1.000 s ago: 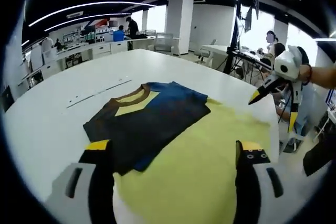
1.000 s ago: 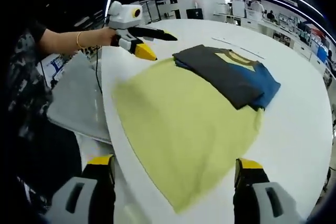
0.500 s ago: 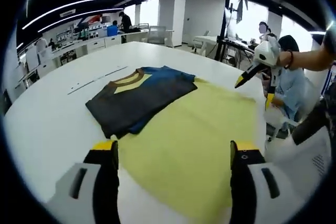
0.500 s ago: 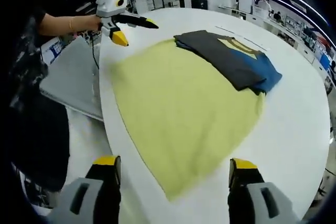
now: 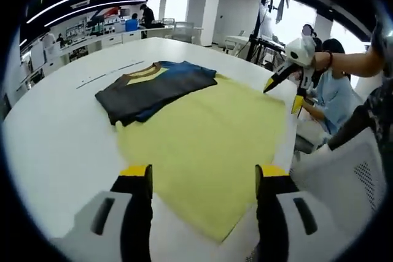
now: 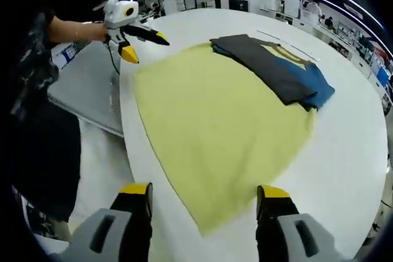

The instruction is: Fold the garment on the visible template until the final outline fits inside the template.

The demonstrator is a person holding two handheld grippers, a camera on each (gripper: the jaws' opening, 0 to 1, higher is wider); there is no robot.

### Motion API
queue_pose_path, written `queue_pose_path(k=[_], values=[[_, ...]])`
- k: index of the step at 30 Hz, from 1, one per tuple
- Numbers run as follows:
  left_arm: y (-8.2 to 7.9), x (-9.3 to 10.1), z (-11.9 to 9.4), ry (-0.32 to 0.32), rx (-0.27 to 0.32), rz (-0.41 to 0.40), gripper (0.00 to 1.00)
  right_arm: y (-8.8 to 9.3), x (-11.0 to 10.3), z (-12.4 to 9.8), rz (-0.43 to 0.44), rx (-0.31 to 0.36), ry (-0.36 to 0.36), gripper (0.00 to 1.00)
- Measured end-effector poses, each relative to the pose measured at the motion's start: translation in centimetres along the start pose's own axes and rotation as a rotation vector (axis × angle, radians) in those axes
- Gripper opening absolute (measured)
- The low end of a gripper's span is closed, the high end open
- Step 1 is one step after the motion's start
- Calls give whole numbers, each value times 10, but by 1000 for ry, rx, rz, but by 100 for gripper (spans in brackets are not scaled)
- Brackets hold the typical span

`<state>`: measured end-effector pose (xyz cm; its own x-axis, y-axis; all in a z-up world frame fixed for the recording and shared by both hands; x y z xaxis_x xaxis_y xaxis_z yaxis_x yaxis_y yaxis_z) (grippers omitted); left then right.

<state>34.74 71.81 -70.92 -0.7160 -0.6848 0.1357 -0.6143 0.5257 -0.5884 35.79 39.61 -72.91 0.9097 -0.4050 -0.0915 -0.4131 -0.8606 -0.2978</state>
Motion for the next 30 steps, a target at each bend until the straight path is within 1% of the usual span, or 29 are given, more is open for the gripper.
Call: queue_pose_path(k=[2,3,5,10,12,13,14,15,18,20,23,26,27,28,30], values=[[11,4,2,3,-34,30,66,1,1,0,6,-2,6,67],[17,5,4,3,-56,32,65,1,1,0,12,-1,8,67],[23,8,6,5,-66,38,64,1,1,0,16,4,9,65],[32,11,9,-6,-106,75,62,1,0,0,8,5,14,64],[36,13,11,-18,-140,115,58,3,0,1,1,-9,25,64],[39,12,12,-31,-169,126,56,3,1,2,-5,-14,33,64],[41,12,14,-40,-185,134,54,4,2,2,-14,-17,42,64],[41,13,16,-43,-185,155,53,5,2,3,-15,-19,42,63],[40,16,18,-47,-182,171,54,7,1,3,-33,-34,50,60],[41,14,18,-60,-190,200,54,8,2,3,-44,-42,61,58],[40,15,18,-51,-197,195,54,10,3,4,-48,-62,76,58],[39,15,18,-51,-210,195,54,16,4,8,-95,-114,96,52],[39,15,18,-52,-210,194,54,16,4,9,-104,-121,105,51],[39,14,18,-54,-211,192,53,15,3,8,-96,-110,98,51],[39,12,18,-60,-210,183,51,12,7,5,-100,-104,128,50]])
Point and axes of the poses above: the point that each gripper's makers call its tool centre point, and the gripper's own axes: z roughly forward along the fingers, x roughly to its right, y roughly out of its underside, the point moved 4 cm from there along -z, roughly backward along the fingers, and after that the axes turned 15 degrees about -x, right-handed, at the moved point
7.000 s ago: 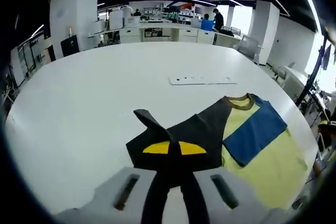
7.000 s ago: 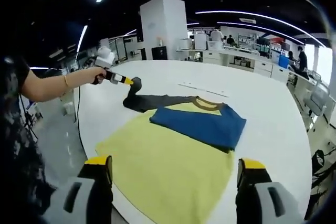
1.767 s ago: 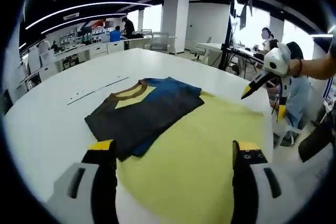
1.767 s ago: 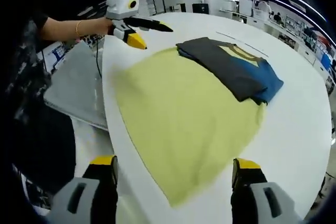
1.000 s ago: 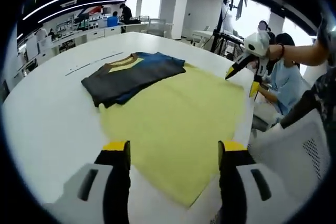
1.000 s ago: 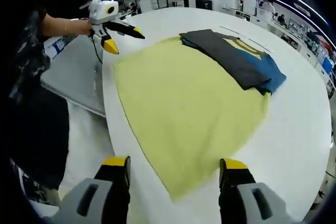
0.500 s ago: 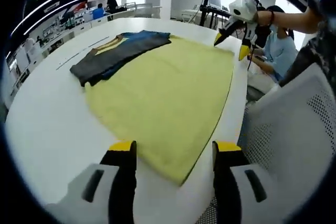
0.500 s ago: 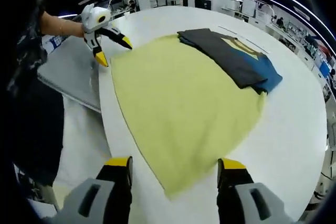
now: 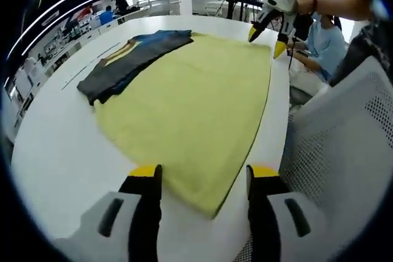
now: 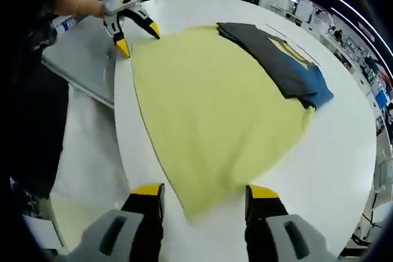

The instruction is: Fold the garment on the visible template until the final outline fits inside the template.

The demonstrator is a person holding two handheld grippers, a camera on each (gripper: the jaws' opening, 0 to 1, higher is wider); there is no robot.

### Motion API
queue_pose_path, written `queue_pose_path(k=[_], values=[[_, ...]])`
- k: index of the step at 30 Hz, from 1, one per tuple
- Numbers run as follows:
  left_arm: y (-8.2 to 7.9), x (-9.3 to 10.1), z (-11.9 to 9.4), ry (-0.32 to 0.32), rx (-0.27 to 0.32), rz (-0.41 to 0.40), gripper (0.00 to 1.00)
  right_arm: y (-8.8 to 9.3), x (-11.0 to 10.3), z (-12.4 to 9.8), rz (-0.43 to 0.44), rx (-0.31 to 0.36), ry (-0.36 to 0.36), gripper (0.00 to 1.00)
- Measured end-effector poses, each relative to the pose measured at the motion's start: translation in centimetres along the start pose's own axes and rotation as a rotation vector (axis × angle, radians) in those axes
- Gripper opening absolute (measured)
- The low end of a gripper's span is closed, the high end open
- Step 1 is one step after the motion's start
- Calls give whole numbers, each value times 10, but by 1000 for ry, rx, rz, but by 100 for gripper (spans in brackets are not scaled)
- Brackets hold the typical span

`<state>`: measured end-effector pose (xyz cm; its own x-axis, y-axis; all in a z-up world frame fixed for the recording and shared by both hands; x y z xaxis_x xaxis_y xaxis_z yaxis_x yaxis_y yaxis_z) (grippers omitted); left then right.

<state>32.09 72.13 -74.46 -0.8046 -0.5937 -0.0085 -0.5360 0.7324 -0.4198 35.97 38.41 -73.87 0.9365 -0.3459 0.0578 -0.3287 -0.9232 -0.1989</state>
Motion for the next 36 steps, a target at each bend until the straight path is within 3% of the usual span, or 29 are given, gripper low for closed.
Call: queue_pose_path(k=[4,10,12,16,25,30,36], values=[[0,-2,0,-3,-1,-5,48,0,0,-3,-43,-5,24,50],[-1,-5,0,-1,-8,-27,46,-3,-7,1,-73,14,-13,50],[-2,-7,-1,8,-12,-35,45,-4,-13,4,-30,28,-75,47],[-2,-11,-1,-4,-18,-40,38,-5,-5,3,-40,31,-54,43],[-3,-12,0,-5,-22,-33,37,-5,5,3,6,61,-33,28],[-2,-14,-1,1,-24,-34,35,-5,6,4,22,76,-27,25],[2,-8,-3,25,-46,47,38,-4,6,4,27,78,-29,25]])
Point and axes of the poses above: the point that each gripper's makers call its tool centre point, and the gripper's own axes: z roughly forward along the fingers, x roughly to its right, y roughly out of its underside, the point moved 4 cm from there along -z, roughly backward along the fingers, and after that the axes turned 15 degrees about -x, right-handed, at the moved point
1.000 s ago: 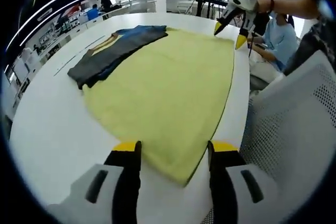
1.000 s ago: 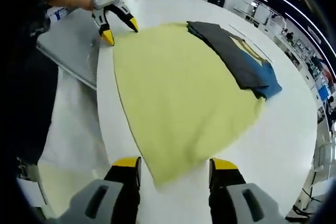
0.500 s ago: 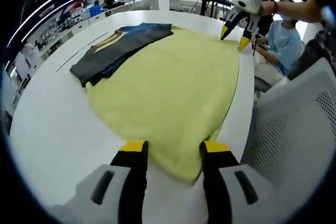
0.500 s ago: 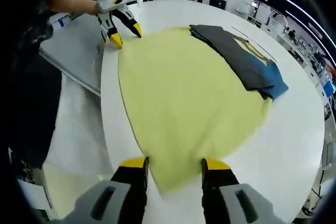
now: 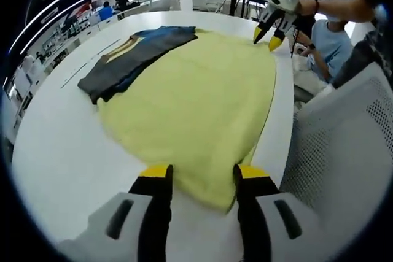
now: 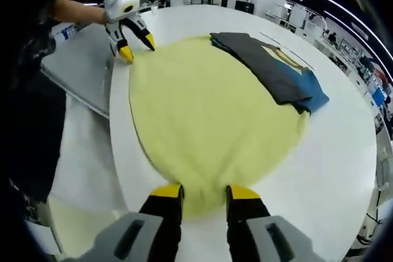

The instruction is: Fold the garment on the visible template until the final outline fits inside the template.

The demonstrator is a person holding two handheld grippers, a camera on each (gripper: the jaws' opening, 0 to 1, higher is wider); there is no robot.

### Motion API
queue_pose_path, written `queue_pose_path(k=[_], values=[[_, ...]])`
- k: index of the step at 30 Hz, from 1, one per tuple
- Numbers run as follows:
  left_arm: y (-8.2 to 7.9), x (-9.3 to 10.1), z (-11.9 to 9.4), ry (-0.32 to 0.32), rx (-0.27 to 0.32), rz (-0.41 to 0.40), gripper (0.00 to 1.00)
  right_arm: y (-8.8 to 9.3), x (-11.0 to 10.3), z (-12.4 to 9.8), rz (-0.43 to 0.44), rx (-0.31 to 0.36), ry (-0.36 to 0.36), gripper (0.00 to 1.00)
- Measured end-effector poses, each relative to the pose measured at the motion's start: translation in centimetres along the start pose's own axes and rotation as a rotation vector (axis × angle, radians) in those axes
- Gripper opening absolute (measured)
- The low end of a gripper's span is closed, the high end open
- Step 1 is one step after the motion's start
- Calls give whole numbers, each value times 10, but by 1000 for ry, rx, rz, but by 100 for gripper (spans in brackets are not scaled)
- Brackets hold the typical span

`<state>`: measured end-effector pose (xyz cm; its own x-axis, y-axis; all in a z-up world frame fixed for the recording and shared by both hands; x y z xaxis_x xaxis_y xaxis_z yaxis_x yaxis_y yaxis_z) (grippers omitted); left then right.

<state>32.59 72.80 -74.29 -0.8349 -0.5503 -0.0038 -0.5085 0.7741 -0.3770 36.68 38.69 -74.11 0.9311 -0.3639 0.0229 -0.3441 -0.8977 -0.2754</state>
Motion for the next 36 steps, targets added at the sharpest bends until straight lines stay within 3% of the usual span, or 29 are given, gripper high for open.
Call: queue_pose_path(k=[9,15,20,26,29,36], values=[[7,14,-2,26,-28,77,40,0,-5,0,-50,-25,-22,31],[6,12,-3,21,-27,113,41,0,-6,0,-79,-44,-28,34],[8,6,-4,32,-41,122,33,0,-5,-1,-81,-47,-27,33],[8,4,-5,38,-49,142,27,1,-4,0,-70,-42,-35,27],[7,0,-4,25,-57,149,10,1,-4,-1,-71,-42,-34,23],[7,-3,-4,12,-71,159,3,2,2,0,-76,-48,-18,5]])
Point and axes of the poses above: the point that each gripper's makers call its tool centre point, and the gripper's own axes: z roughly forward along the fingers, x roughly to its right, y roughly out of its underside, the point moved 4 cm from there along -z, roughly backward along the fingers, and after that the axes turned 15 degrees about -x, right-handed, at the moved point
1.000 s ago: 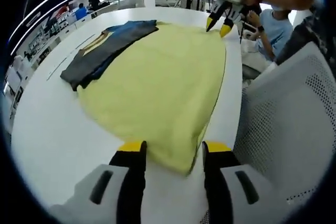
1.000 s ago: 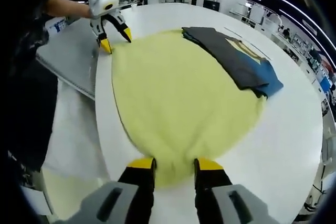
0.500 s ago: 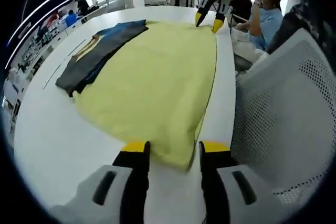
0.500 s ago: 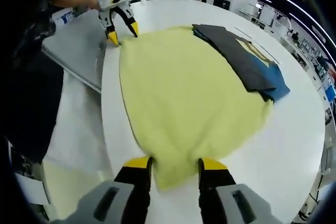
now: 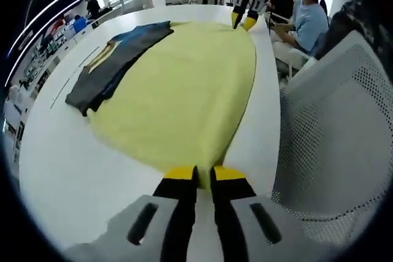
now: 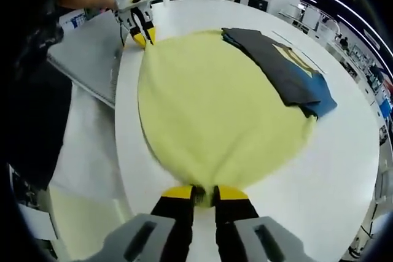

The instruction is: Fold the garment on the visible template until the final outline fits inside the template.

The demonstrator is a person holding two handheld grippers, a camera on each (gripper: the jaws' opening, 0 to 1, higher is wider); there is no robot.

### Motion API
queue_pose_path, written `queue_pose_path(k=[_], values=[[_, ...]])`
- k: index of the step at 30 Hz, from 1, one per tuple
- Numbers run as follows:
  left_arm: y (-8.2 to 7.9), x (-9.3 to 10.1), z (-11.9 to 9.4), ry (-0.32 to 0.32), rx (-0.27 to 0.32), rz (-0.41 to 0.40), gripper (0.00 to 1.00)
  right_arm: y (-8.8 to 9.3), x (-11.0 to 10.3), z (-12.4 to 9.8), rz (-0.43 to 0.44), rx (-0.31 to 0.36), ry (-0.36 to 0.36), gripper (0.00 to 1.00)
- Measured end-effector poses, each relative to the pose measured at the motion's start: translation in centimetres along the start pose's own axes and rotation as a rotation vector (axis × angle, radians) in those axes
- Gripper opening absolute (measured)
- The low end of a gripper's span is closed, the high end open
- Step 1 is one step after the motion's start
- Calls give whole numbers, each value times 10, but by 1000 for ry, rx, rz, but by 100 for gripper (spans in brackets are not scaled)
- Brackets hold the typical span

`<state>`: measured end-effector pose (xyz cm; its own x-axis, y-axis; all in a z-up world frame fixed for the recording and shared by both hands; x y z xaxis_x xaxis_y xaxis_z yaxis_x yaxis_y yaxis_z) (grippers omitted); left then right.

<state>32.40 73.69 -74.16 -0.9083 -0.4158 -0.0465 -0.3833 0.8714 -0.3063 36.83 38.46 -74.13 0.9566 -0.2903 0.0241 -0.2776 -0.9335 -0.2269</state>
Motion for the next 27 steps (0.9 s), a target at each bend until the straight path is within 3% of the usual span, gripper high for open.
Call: queue_pose_path(k=[2,12,27], values=[[1,-1,-1,-8,-6,-4,2,1,0,0,1,-4,-5,0],[10,11,-5,46,-6,-64,1,5,-17,-2,9,-7,-69,0],[21,60,-20,230,-14,-89,1,23,-54,-9,13,-42,-207,0]])
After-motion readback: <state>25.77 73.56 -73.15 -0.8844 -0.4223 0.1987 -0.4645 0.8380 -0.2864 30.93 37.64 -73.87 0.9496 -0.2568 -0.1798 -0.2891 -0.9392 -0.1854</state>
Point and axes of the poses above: the point that each gripper's makers call its tool centre point, and the gripper's own axes: z roughly forward along the fingers, x roughly to its right, y roughly out of its underside, the point moved 4 cm from there along -z, roughly backward along the fingers, and after that the axes turned 15 degrees about -x, right-handed, at the moved point
